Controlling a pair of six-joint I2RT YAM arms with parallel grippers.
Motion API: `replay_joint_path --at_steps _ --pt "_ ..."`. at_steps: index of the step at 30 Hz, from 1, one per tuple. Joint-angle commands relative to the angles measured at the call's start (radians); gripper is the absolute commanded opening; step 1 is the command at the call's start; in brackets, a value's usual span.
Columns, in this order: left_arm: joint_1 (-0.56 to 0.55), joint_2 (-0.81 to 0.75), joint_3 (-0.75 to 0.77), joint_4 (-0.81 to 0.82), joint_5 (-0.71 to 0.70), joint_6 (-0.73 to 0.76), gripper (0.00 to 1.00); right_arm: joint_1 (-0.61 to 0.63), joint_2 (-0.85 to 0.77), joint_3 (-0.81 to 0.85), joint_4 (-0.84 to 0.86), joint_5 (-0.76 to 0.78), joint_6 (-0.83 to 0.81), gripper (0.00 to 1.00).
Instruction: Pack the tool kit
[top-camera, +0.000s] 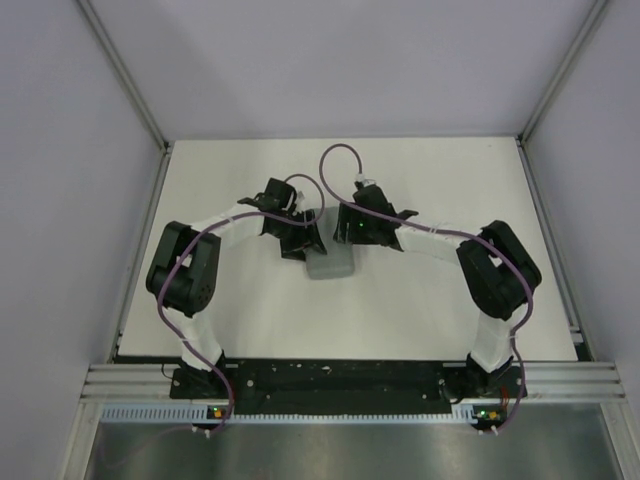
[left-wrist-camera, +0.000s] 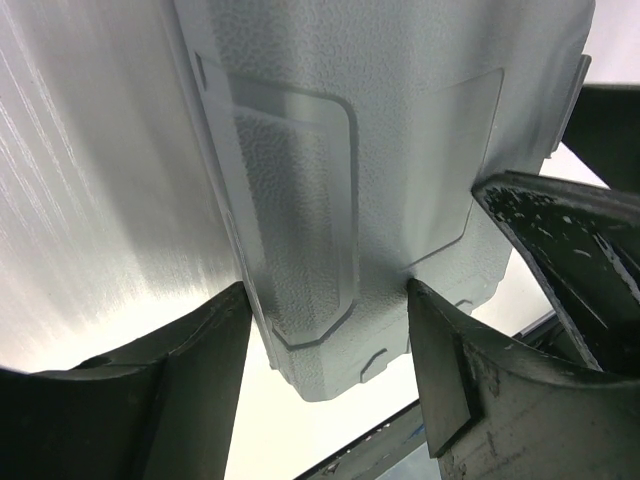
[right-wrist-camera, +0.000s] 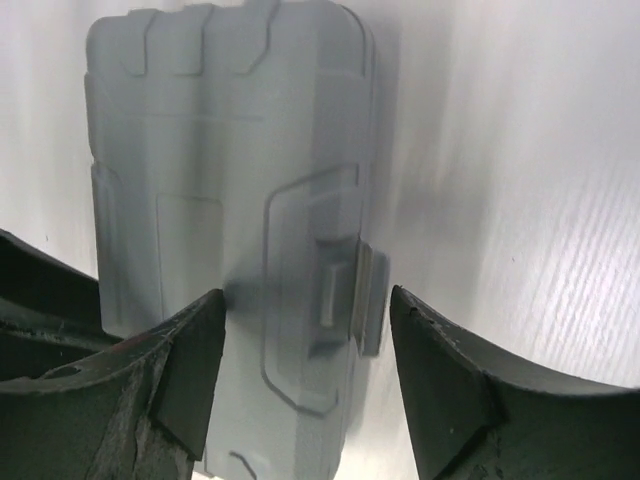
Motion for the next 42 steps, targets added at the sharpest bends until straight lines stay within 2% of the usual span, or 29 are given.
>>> replay_joint_path --at_steps 1,9,21,30,40,42 --pt "-0.008 0.073 -0.023 -0.061 -0.179 0.054 0.65 -0.016 0.128 0.06 -0.142 -0.02 -0.096 0.61" --pt "-0.008 0.081 -0.017 -0.053 -0.163 0.05 0.65 -0.006 0.175 0.065 -0.188 -0.067 -0.105 0.49" --pt "-0.01 0.091 -0.006 -0.032 -0.139 0.03 0.65 0.078 0.2 0.105 -0.308 0.063 -0.125 0.46" --pt "-0.011 0.1 0.0 -0.012 -0.11 0.019 0.65 0.092 0.241 0.117 -0.317 0.026 -0.09 0.17" --pt "-0.018 0.113 -0.003 0.02 -0.073 -0.002 0.65 0.096 0.255 0.099 -0.309 -0.006 0.086 0.01" --pt "-0.019 0.117 -0.001 0.027 -0.067 -0.007 0.65 0.096 0.251 0.088 -0.298 -0.014 0.128 0.0"
